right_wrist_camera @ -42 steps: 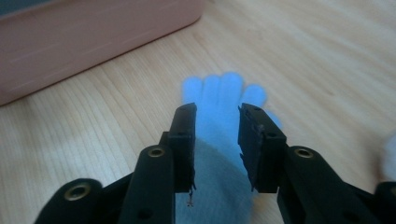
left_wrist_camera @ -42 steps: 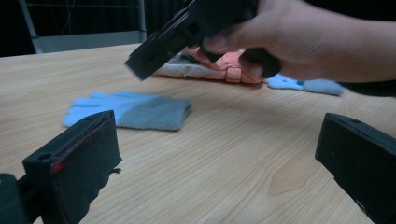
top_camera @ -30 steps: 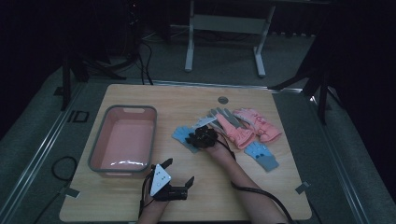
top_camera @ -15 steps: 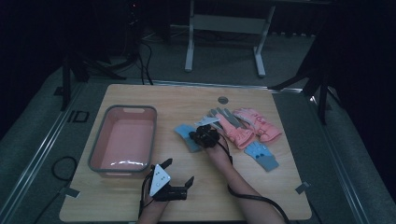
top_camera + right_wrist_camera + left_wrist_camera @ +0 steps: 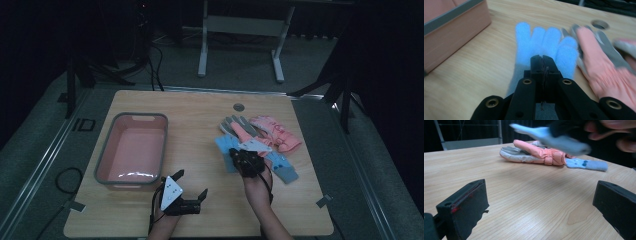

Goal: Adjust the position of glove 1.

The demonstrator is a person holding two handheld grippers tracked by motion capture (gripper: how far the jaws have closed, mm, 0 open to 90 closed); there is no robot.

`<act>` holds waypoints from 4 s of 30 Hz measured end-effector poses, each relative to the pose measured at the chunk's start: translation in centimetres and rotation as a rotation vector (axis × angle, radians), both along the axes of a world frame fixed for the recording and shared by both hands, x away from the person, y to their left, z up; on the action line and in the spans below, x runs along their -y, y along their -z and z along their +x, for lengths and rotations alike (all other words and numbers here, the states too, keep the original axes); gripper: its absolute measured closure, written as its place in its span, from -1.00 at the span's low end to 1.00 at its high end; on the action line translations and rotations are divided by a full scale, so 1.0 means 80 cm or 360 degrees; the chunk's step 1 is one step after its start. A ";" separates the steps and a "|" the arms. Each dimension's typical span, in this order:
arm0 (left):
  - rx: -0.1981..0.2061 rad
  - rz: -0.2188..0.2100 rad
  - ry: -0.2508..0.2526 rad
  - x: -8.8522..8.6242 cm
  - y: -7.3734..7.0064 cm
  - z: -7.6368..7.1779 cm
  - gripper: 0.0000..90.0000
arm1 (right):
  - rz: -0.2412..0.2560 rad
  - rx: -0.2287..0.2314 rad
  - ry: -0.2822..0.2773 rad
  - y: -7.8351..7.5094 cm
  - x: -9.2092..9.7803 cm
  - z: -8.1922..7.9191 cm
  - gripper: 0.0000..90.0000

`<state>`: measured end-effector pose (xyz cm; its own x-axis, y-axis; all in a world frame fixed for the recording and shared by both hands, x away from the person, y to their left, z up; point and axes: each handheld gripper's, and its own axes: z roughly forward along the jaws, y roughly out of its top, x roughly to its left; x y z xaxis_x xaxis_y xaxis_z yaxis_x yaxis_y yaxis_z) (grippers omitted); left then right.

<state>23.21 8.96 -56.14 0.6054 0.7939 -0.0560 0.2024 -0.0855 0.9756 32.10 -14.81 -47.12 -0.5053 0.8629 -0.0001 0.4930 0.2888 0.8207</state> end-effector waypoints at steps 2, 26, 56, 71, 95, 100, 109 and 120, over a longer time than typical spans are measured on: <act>0.0000 -0.0003 -0.0001 0.000 0.000 0.000 -1.00 | 0.0030 -0.0036 0.0041 0.002 0.012 -0.014 0.97; -0.0011 0.0002 0.0008 0.000 0.000 0.001 -1.00 | 0.0039 -0.0285 0.0191 0.101 0.013 -0.050 0.94; -0.0006 -0.0001 0.0010 0.000 0.000 0.000 -1.00 | -0.0250 0.0114 -0.0283 0.016 0.218 0.011 0.48; 0.0015 0.0000 0.0014 0.000 0.000 -0.001 -1.00 | -0.0067 -0.0207 -0.0270 0.101 0.250 0.052 0.51; 0.0017 -0.0003 0.0006 0.000 0.000 -0.001 -1.00 | 0.0144 -0.0105 0.0514 0.033 0.201 -0.044 0.93; 0.0012 0.0000 0.0007 0.000 0.000 -0.001 -1.00 | 0.0165 -0.0125 0.0658 0.045 0.192 -0.061 0.93; 0.0013 0.0007 0.0007 0.001 0.000 -0.001 -1.00 | 0.0201 -0.0157 0.0739 0.065 0.183 -0.073 0.93; 0.0018 0.0016 0.0014 0.002 0.000 -0.001 -1.00 | 0.0082 -0.0204 0.0726 0.101 0.166 -0.055 0.91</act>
<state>23.09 8.76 -56.15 0.6129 0.7890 -0.0414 0.1908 -0.0970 0.9768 27.72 -28.11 -55.18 -0.0678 0.9940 0.0861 0.6581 -0.0203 0.7526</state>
